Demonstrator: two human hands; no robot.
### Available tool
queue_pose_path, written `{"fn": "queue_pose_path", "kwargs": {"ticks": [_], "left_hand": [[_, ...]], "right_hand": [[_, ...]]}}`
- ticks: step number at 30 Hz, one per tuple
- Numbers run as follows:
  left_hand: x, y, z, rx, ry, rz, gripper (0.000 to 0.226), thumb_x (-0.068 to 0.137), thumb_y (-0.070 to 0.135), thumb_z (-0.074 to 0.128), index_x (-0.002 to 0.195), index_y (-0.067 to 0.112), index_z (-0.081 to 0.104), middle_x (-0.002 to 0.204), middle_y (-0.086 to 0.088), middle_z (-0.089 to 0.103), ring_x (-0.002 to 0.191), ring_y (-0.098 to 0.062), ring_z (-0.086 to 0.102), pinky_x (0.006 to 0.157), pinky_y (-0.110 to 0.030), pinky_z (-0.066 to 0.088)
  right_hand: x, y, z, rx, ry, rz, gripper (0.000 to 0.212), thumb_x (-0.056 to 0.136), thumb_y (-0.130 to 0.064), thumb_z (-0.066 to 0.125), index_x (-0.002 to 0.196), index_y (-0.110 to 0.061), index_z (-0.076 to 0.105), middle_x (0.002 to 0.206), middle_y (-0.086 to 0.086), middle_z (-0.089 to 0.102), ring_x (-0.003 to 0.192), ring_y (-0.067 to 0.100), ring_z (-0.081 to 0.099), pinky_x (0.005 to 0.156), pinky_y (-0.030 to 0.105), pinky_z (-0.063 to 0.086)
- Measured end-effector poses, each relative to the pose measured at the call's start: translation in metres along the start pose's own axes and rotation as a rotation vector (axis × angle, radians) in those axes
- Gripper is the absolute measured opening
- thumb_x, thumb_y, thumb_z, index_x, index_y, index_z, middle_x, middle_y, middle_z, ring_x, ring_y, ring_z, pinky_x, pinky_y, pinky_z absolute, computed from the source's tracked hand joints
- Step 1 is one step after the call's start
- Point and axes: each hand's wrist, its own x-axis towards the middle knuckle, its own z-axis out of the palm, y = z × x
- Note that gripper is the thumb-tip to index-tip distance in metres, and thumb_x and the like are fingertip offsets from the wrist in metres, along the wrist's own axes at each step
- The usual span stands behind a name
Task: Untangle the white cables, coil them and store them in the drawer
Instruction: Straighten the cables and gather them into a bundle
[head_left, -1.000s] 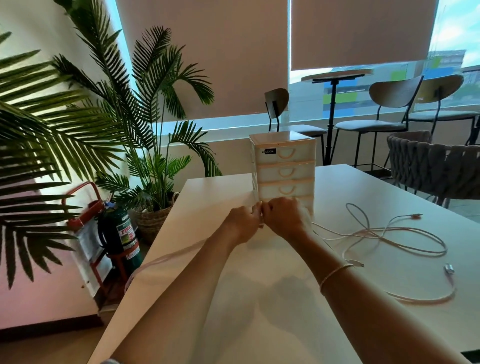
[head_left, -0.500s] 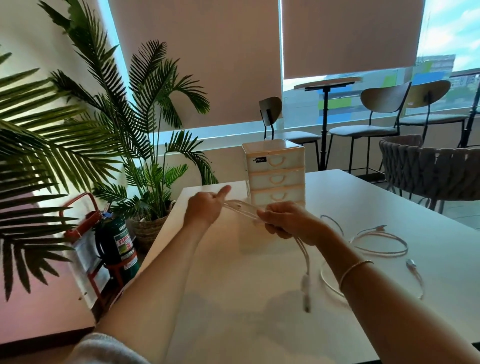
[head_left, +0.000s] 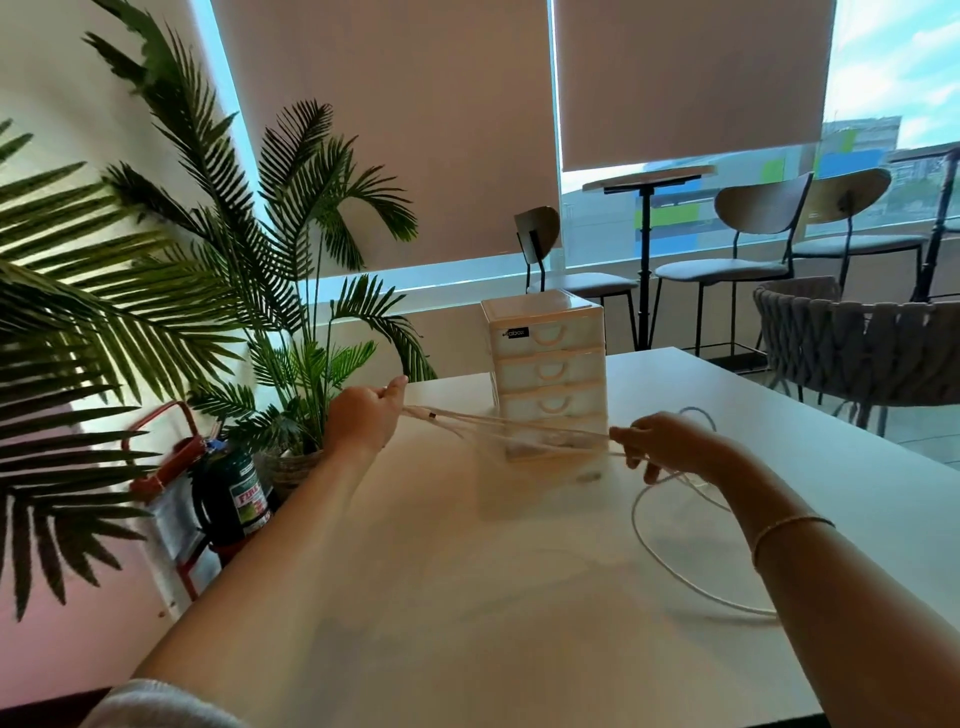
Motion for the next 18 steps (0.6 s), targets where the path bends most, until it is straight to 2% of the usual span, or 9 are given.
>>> {"fn": "queue_pose_path", "kwargs": {"ticks": [2, 5, 7, 9, 10, 12, 14, 16, 18], "left_hand": [[0.000, 0.001, 0.000, 0.000, -0.004, 0.016, 0.052, 0.096, 0.038, 0.043, 0.088, -0.006, 0.069, 0.075, -0.024, 0.061, 0.068, -0.023, 0.048, 0.060, -0.027, 0.030], [0.002, 0.005, -0.001, -0.024, 0.008, 0.028, 0.052, 0.097, 0.036, 0.043, 0.086, -0.008, 0.069, 0.070, -0.022, 0.058, 0.070, -0.027, 0.051, 0.061, -0.027, 0.030], [0.004, 0.004, -0.004, -0.001, 0.008, 0.033, 0.053, 0.097, 0.037, 0.041, 0.086, -0.007, 0.068, 0.072, -0.020, 0.058, 0.071, -0.027, 0.050, 0.061, -0.028, 0.030], [0.006, 0.003, -0.005, 0.024, -0.004, 0.054, 0.052, 0.097, 0.037, 0.041, 0.086, -0.006, 0.069, 0.081, -0.024, 0.064, 0.071, -0.024, 0.047, 0.062, -0.028, 0.030], [0.005, 0.004, -0.005, 0.026, -0.006, 0.073, 0.051, 0.097, 0.036, 0.042, 0.085, -0.005, 0.069, 0.083, -0.025, 0.065, 0.071, -0.025, 0.049, 0.062, -0.028, 0.030], [0.002, 0.010, -0.002, 0.014, -0.010, 0.108, 0.050, 0.096, 0.034, 0.044, 0.078, -0.006, 0.067, 0.080, -0.025, 0.065, 0.072, -0.031, 0.054, 0.061, -0.029, 0.030], [-0.001, 0.017, -0.001, 0.000, -0.023, 0.130, 0.051, 0.096, 0.034, 0.044, 0.067, -0.004, 0.062, 0.072, -0.022, 0.060, 0.070, -0.030, 0.052, 0.060, -0.029, 0.030], [-0.002, 0.022, -0.003, -0.029, -0.028, 0.126, 0.051, 0.096, 0.035, 0.044, 0.057, 0.003, 0.054, 0.065, -0.014, 0.053, 0.067, -0.027, 0.048, 0.060, -0.029, 0.031], [0.000, 0.023, -0.007, -0.052, -0.020, 0.122, 0.049, 0.096, 0.037, 0.044, 0.062, 0.004, 0.059, 0.063, -0.011, 0.051, 0.067, -0.026, 0.048, 0.061, -0.029, 0.033]], "right_hand": [[0.004, 0.004, 0.000, -0.103, -0.004, 0.033, 0.037, 0.095, -0.039, 0.043, 0.078, -0.012, 0.063, 0.076, -0.001, 0.065, 0.075, 0.020, 0.065, 0.061, 0.021, 0.043], [0.011, 0.000, 0.003, -0.246, -0.007, 0.122, 0.033, 0.096, -0.027, 0.042, 0.108, -0.005, 0.063, 0.108, 0.012, 0.065, 0.104, 0.028, 0.061, 0.074, 0.029, 0.046], [0.008, -0.007, 0.003, -0.410, -0.026, 0.123, 0.032, 0.094, -0.014, 0.040, 0.119, -0.004, 0.057, 0.122, 0.013, 0.059, 0.113, 0.027, 0.055, 0.088, 0.030, 0.044], [0.002, -0.023, 0.001, -0.443, 0.039, 0.007, 0.033, 0.095, -0.009, 0.038, 0.124, -0.007, 0.053, 0.131, 0.008, 0.052, 0.117, 0.023, 0.052, 0.091, 0.024, 0.039], [-0.001, -0.036, 0.003, -0.392, 0.094, -0.077, 0.031, 0.096, -0.009, 0.038, 0.124, -0.008, 0.052, 0.131, 0.009, 0.052, 0.116, 0.023, 0.052, 0.089, 0.023, 0.039], [-0.008, -0.073, 0.010, -0.235, 0.116, -0.188, 0.032, 0.098, -0.011, 0.036, 0.123, -0.001, 0.052, 0.127, 0.016, 0.053, 0.115, 0.029, 0.051, 0.092, 0.030, 0.039], [-0.014, -0.109, 0.026, 0.020, 0.018, -0.255, 0.034, 0.100, -0.017, 0.034, 0.121, 0.001, 0.053, 0.112, 0.016, 0.056, 0.105, 0.029, 0.052, 0.088, 0.031, 0.041], [-0.018, -0.129, 0.048, 0.286, -0.094, -0.341, 0.027, 0.099, -0.020, 0.036, 0.110, -0.006, 0.057, 0.088, 0.003, 0.054, 0.082, 0.018, 0.049, 0.078, 0.028, 0.040], [-0.019, -0.133, 0.063, 0.482, -0.135, -0.399, 0.025, 0.099, -0.016, 0.037, 0.103, -0.003, 0.059, 0.080, 0.001, 0.055, 0.074, 0.015, 0.050, 0.073, 0.028, 0.042]]}}
